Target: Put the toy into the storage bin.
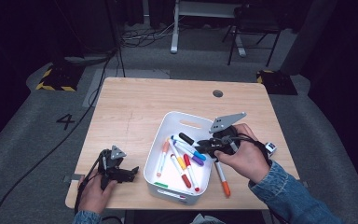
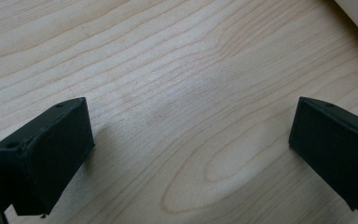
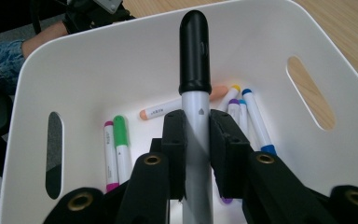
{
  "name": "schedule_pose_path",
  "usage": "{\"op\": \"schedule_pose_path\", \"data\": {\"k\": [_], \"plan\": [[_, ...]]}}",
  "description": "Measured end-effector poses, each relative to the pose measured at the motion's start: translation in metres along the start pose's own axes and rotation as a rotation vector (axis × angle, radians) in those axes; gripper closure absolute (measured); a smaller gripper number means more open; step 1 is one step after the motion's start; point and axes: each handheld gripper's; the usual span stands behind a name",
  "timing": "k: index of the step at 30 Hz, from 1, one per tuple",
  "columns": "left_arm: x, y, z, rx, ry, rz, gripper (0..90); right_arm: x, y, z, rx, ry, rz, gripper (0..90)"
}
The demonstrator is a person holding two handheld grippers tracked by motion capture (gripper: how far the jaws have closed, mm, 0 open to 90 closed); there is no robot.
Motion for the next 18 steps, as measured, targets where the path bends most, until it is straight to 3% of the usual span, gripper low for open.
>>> {"op": "schedule_pose_path", "data": {"k": [12, 18], "plan": [[0.000, 0.000, 0.000, 0.000, 0.003, 0.000, 0.0, 0.020, -0.006, 0.007, -0.008, -0.039, 0.005, 77.0], [0.000, 0.000, 0.000, 0.000, 0.002, 0.000, 0.0, 0.029, -0.002, 0.012, -0.027, -0.047, 0.050, 77.0]]}}
Point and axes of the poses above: each handheld gripper's, and its own axes: x roughly forward along the jaws, y roughly out of its underside, z roughly to its left, and after that the axes turned 4 degrees about y, right-handed
